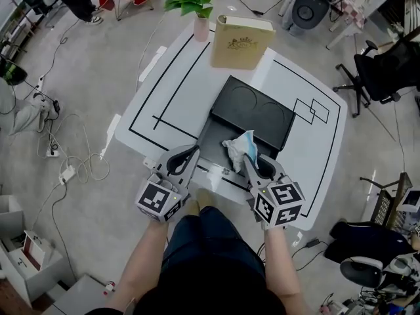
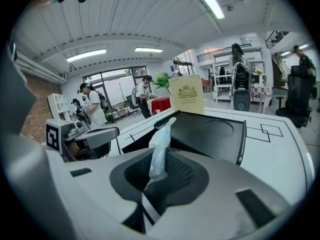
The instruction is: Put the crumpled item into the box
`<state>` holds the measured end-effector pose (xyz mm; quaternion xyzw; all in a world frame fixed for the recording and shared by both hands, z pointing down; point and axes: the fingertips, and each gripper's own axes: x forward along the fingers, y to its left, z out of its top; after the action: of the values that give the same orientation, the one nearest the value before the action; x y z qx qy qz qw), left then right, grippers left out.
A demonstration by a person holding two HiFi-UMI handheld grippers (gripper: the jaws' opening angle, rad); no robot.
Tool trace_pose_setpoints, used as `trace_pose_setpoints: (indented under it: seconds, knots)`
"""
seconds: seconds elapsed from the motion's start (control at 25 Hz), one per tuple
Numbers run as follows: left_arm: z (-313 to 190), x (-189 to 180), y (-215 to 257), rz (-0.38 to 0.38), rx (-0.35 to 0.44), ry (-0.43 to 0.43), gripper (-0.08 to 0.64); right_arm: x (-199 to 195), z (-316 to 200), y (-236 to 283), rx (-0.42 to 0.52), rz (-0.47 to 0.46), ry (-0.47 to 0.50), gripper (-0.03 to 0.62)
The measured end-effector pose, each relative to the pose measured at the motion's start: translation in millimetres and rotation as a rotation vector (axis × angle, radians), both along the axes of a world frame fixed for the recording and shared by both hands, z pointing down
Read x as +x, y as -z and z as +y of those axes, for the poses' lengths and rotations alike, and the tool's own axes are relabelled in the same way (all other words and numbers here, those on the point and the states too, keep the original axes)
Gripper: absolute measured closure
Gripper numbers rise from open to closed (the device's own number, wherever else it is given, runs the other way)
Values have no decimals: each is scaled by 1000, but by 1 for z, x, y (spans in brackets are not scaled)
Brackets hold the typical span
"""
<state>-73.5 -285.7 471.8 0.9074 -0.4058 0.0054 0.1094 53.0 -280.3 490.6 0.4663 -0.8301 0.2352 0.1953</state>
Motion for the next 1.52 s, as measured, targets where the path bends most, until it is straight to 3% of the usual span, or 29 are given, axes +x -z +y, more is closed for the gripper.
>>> trace_pose_setpoints:
  seconds: [0.48,0.76,1.2,1.52]
  knots:
    - [-6,-3,-5,0,-23,0,560,-19,0,-24,-122,168,188,532]
    - [-8,-6,-10,2,-36,6,560,-29,-2,-30,-167,171,241,532]
    - [-9,-8,-11,5,-39,20,560,-26,-7,-40,-175,227,241,522]
    - [-9,-9,-15,11,-47,21,560,-17,-10,-47,-156,315,223,437]
